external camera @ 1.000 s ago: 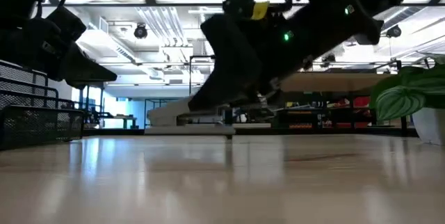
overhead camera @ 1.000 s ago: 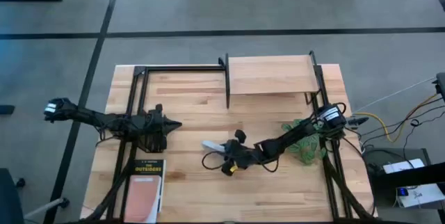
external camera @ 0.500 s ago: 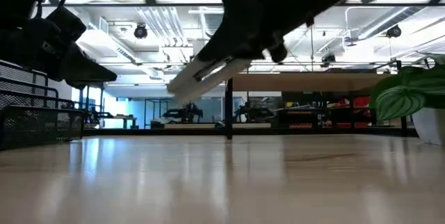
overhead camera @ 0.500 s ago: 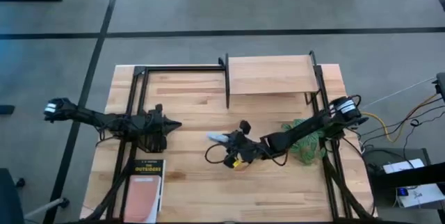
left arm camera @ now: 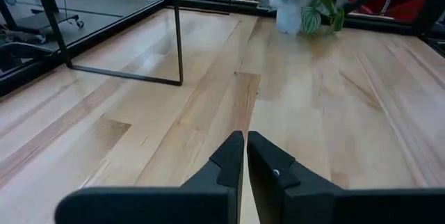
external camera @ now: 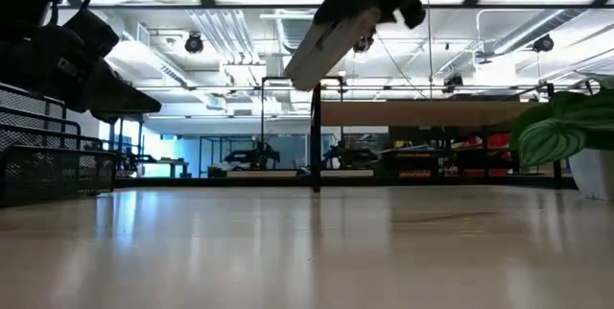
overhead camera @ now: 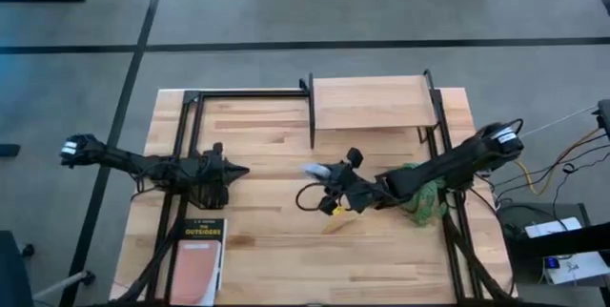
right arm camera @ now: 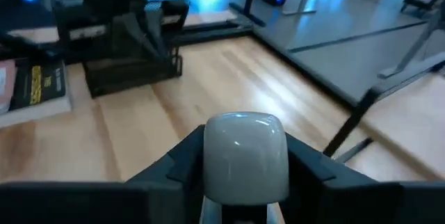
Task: Stock shelves
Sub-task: Put the gray stapler on the shelf
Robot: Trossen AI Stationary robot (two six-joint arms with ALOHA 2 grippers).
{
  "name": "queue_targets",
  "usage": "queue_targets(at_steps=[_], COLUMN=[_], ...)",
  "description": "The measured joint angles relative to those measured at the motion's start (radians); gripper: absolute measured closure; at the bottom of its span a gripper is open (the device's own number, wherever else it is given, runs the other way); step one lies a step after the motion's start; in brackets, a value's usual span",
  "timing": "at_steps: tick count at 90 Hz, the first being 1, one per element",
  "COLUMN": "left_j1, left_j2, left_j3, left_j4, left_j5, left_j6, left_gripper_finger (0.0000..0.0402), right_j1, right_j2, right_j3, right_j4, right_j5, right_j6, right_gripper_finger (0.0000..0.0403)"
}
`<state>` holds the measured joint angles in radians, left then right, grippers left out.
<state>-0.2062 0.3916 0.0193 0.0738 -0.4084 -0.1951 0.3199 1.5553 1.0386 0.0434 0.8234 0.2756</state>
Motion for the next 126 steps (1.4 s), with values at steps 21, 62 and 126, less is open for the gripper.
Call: queue_targets(at_steps=[21,62,126], left_j1=[0.0,0.0,0.0], left_j2=[0.0,0.0,0.0], left_j3=[0.0,0.0,0.0], left_j4=[0.002,0.001,0.001], left_j5=[0.0,0.0,0.0], left_j6=[0.0,0.0,0.0], left_gripper_finger=[0.0397,0.0397,0.0397], right_j1=[0.0,0.012,-0.014], right_j2=[-0.033,-0.035,-0.032], right_j3=[0.0,-0.013,-0.187], right_j4=[-0.033,-0.315,-0.547], right_j5=[0.019,0.003,-0.18], right_j6=[-0.007,0.223,0.364], right_gripper_finger=[0.0338,0.0374,0.0261])
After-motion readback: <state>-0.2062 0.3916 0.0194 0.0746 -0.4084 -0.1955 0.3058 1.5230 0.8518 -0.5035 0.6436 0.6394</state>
